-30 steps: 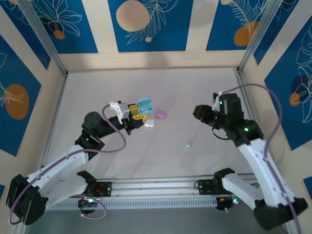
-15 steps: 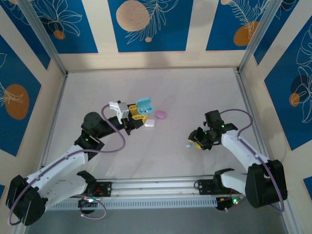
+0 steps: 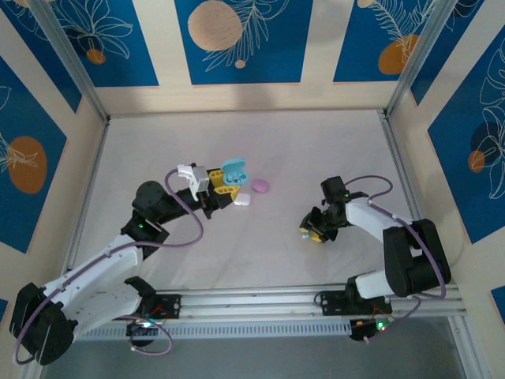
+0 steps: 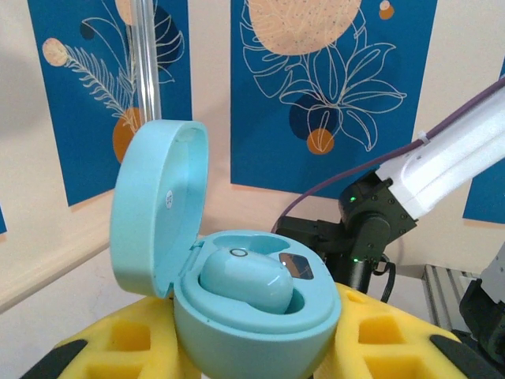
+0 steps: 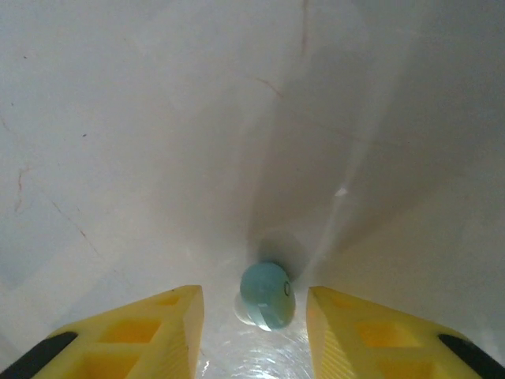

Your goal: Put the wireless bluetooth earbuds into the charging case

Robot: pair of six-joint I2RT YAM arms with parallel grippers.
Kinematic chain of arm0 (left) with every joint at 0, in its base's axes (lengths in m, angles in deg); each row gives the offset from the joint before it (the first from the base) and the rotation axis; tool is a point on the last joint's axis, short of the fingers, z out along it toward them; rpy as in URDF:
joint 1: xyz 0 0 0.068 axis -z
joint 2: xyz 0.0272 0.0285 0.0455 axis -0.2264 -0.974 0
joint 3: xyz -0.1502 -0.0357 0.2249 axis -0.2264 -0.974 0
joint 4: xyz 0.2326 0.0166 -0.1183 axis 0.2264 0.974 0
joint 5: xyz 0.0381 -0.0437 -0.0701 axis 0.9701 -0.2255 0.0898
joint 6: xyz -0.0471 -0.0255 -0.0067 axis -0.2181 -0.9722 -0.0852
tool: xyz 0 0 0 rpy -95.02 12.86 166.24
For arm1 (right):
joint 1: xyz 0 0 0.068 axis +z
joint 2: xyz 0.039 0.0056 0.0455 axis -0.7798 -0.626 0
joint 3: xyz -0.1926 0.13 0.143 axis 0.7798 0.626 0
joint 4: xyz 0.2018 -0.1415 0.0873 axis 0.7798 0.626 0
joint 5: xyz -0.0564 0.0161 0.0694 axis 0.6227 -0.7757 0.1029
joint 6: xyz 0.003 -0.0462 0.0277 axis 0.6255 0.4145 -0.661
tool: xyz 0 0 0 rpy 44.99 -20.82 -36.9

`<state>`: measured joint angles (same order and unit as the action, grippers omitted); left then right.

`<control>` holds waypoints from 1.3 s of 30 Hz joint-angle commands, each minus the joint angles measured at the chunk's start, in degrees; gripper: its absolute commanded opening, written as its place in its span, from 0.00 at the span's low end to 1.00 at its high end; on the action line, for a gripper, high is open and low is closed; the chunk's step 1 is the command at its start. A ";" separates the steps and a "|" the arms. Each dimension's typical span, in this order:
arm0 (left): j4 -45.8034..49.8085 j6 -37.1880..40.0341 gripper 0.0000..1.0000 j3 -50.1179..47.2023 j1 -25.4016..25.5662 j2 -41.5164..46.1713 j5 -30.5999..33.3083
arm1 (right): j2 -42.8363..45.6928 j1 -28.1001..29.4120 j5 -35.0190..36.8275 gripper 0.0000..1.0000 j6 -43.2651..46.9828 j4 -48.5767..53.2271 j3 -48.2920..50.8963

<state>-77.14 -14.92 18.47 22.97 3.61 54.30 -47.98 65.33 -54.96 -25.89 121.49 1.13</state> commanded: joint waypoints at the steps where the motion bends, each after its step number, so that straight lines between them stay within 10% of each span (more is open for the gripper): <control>1: -0.60 -1.70 0.32 1.37 0.73 -1.62 -3.27 | -2.19 1.07 0.37 0.38 0.93 -0.40 -1.72; 39: -3.59 -4.25 0.33 -0.31 1.66 -4.34 -3.85 | -16.48 11.76 9.56 0.34 3.66 9.32 -18.52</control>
<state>-78.30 -19.40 18.05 23.93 -1.00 51.07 -62.84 76.10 -47.42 -22.48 127.37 -15.59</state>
